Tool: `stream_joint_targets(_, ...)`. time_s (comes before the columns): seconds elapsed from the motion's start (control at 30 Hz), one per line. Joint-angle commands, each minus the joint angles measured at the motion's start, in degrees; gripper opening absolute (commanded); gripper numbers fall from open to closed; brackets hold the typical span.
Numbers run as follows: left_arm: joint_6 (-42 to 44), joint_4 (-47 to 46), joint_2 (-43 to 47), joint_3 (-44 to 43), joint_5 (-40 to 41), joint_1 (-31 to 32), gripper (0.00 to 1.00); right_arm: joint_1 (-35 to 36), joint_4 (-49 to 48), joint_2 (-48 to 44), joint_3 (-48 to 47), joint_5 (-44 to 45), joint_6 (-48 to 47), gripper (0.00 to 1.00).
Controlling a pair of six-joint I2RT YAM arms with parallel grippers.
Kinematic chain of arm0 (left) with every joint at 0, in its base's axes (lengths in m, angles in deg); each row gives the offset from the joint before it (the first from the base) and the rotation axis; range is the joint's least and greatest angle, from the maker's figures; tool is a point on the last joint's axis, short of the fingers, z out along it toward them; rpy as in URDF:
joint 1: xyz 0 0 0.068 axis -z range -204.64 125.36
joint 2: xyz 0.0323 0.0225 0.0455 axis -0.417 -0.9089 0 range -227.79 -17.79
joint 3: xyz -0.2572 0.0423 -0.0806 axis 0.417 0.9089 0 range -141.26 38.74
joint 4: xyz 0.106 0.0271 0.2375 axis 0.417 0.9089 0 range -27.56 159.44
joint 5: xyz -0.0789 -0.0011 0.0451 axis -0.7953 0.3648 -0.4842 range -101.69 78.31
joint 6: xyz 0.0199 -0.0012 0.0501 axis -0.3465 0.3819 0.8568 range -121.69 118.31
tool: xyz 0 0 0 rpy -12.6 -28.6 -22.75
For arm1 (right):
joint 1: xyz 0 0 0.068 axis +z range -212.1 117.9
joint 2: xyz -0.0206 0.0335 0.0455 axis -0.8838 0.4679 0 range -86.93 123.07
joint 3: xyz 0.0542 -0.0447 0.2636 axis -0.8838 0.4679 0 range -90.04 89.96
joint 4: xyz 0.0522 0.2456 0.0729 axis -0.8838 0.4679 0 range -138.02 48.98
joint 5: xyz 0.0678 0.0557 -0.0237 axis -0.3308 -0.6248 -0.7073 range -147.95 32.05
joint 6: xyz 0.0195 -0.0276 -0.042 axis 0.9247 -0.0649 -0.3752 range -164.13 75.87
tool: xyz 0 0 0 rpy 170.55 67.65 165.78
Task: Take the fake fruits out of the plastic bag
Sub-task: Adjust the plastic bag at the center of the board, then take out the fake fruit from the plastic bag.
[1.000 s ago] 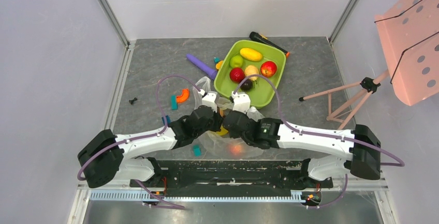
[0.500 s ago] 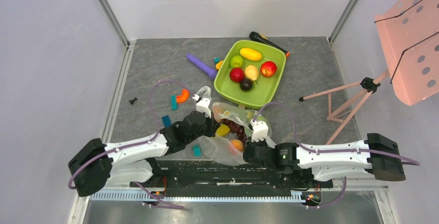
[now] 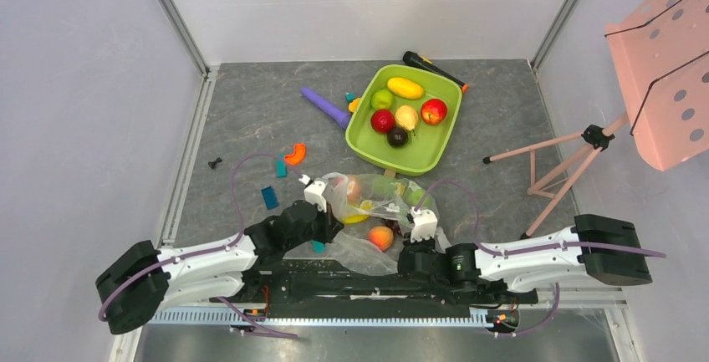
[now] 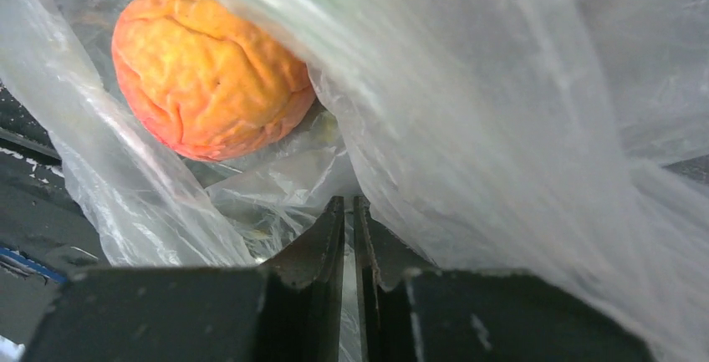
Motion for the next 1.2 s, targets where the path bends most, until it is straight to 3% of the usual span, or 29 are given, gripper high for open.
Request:
stream_joint_targets(0.0,-3.9,-1.4,3.2,3.1,-1.5,0.4,0.02,1.1,-1.3,0.5,-1.0,3.4,1.2,0.14)
stream_joint_targets(0.23,-4.6,1.0,9.7,6.1,-2.0,0.8,0.02,1.1,-2.0,-2.8,-1.5,6.2,0.9,0.37)
stream_joint_targets(0.43,-4.4,1.4,11.1,6.2,-2.0,1.0,0.02,1.1,-6.7,-5.4,-4.2,7.8,-5.2,0.56)
stream_joint_targets(0.7,-2.9,1.1,10.7,5.1,-3.0,1.0,0.02,0.8,-2.9,-0.7,-10.6,11.9,-4.2,0.76)
stream_joint_targets(1.17,-0.8,0.8,8.6,4.7,-3.4,1.1,0.02,-6.5,-3.7,10.0,-12.2,2.8,-4.0,0.85)
